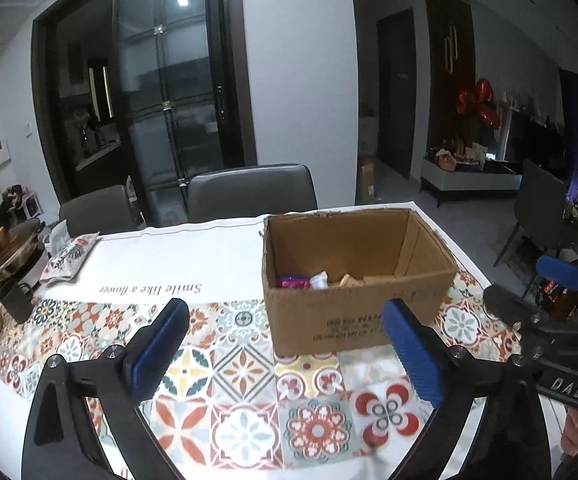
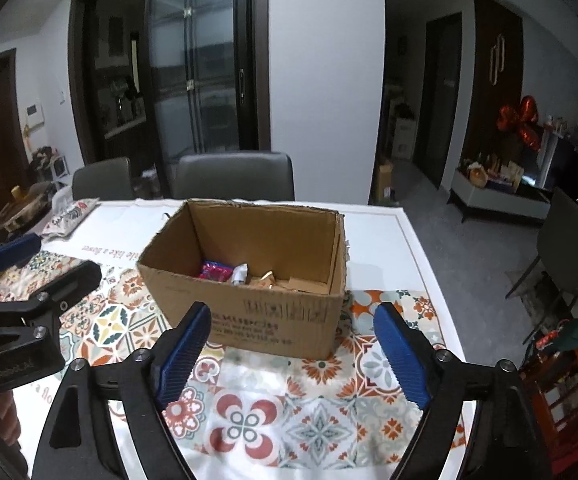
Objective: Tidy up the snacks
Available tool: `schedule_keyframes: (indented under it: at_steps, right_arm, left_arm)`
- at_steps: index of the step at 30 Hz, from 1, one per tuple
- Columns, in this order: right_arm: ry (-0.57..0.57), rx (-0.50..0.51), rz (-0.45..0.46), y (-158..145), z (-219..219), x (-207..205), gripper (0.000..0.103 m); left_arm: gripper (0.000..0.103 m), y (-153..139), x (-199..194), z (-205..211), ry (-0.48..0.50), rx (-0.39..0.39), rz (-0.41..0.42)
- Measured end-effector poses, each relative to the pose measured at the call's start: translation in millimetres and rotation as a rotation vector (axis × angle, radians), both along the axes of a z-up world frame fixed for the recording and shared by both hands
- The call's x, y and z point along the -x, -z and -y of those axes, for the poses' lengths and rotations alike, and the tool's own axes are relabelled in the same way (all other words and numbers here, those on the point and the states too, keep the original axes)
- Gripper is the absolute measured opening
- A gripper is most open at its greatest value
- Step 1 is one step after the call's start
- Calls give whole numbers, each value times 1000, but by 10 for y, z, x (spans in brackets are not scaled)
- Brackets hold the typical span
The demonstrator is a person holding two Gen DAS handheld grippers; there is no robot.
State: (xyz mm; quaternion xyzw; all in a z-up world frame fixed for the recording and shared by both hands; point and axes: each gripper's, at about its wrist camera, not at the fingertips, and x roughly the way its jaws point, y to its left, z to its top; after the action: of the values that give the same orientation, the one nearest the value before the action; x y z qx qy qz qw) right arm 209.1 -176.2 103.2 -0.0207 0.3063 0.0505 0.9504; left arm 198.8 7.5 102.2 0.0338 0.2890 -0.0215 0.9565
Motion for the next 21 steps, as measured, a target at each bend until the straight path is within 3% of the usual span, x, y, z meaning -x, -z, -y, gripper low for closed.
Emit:
schedule_keyframes:
  at_steps: [9,14,21]
  right_arm:
    - [13,11,92,-25,12,611,90]
    - [7,7,95,9,41,901,91]
    - [-2,-9,89,124,48,1194,91]
  left_arm:
    - [103,63,649,11,-21,-31,72]
    - [103,63,965,40,-26,-55,100]
    - [103,107,1269,14,-27,-19,105]
